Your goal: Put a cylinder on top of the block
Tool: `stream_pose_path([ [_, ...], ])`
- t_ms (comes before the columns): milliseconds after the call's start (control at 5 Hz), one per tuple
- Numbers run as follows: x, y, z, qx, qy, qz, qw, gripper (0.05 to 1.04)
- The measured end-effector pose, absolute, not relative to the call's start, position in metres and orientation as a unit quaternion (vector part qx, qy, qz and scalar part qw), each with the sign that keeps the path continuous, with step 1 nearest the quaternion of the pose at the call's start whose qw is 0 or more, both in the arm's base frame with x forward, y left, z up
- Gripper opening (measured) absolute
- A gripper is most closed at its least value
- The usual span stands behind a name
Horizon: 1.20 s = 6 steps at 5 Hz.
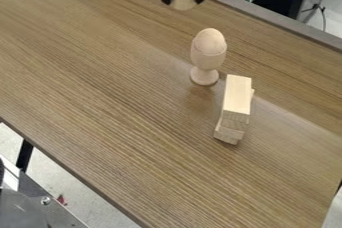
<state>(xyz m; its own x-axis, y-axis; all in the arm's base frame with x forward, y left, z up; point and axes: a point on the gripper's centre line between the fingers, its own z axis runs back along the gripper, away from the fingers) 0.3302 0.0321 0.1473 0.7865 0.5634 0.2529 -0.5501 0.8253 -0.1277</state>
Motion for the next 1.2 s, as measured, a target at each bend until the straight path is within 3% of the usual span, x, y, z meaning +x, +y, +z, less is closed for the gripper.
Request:
stream_pose_path([
  [800,0.286,-0.057,0.121,-0.061,-0.06,0.199,0.976,0.566],
  [1200,0.286,-0.064,0.105,-0.053,-0.033,0.186,0.981,0.566],
])
